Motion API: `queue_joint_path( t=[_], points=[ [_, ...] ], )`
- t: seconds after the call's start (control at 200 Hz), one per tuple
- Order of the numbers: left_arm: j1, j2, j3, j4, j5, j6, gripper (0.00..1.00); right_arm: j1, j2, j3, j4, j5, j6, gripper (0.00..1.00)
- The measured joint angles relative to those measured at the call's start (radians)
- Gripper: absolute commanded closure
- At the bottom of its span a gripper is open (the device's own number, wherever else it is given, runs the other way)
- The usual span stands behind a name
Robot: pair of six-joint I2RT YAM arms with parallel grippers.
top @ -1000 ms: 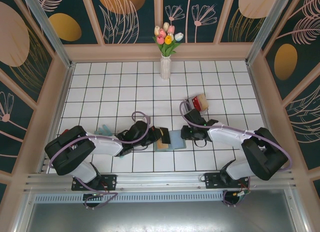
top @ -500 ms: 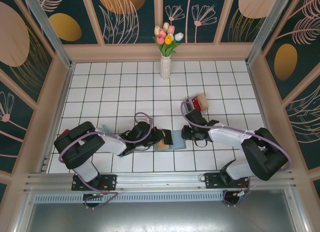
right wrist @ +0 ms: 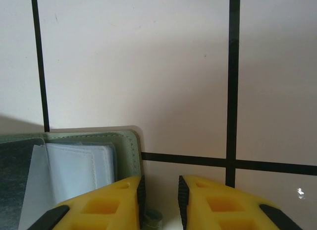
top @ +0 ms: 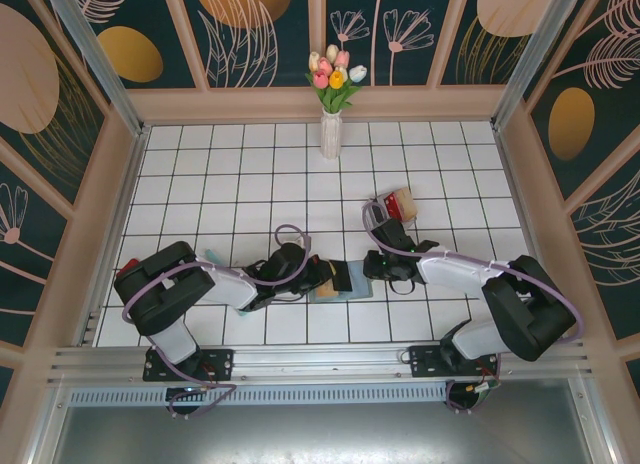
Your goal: Put the credit cards into the card holder
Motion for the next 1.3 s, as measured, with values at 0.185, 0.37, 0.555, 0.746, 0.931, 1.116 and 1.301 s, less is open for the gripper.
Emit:
queue_joint_path(
  t=[0.185,0.37,0.555,0.746,0.931,1.116,1.301],
  points=[
    [-0.006,-0.027,-0.003,-0.039,0.000,-0.046,0.98,0.000,0.000,0.000,0.000,0.000,0.000,0.72],
    [-0.010,-0.043,-0.013,-0.068,0.004,-0.113,0.94,0.000,0.000,0.000,0.000,0.000,0.007,0.72],
    [-0.013,-0.040,-0.023,-0.048,0.008,-0.138,0.93,0.000,0.000,0.000,0.000,0.000,0.008,0.72],
    [-0.013,0.002,-0.007,0.009,0.011,-0.150,0.92,0.000,0.000,-0.002,0.005,-0.002,0.015,0.72],
    [-0.017,0.046,0.022,0.036,0.013,-0.153,0.91,0.000,-0.010,-0.018,0.027,-0.007,0.019,0.72],
    [-0.018,0.084,0.059,0.047,0.031,-0.154,0.84,0.000,-0.013,-0.027,0.049,-0.012,0.033,0.72],
    [-0.019,0.095,0.075,0.050,0.047,-0.156,0.76,0.000,-0.013,-0.028,0.062,-0.027,0.041,0.71]
  ],
)
